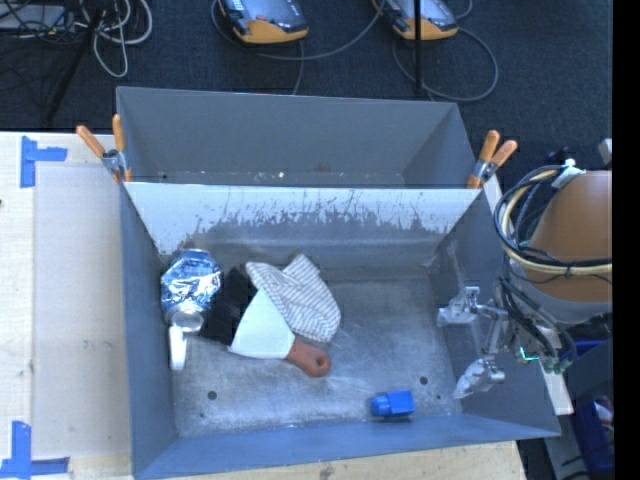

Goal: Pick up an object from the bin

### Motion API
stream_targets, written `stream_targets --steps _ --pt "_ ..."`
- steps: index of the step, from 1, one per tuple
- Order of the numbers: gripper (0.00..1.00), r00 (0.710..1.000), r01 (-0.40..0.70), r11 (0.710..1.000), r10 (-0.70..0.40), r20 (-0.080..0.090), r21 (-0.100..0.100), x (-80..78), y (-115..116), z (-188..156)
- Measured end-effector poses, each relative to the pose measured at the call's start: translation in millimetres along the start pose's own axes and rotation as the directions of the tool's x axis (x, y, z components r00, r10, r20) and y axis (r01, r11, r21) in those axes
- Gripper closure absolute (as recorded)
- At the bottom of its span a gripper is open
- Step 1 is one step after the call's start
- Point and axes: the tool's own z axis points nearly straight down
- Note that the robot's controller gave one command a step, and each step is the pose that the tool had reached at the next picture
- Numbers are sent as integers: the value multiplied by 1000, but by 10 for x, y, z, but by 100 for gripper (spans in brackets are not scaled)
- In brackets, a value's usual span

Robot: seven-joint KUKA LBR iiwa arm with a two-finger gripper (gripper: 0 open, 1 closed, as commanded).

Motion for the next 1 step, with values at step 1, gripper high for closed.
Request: stream_targets --steps 1 --pt "0 1000 4 1000 -4 8 2 -18 5 -38"
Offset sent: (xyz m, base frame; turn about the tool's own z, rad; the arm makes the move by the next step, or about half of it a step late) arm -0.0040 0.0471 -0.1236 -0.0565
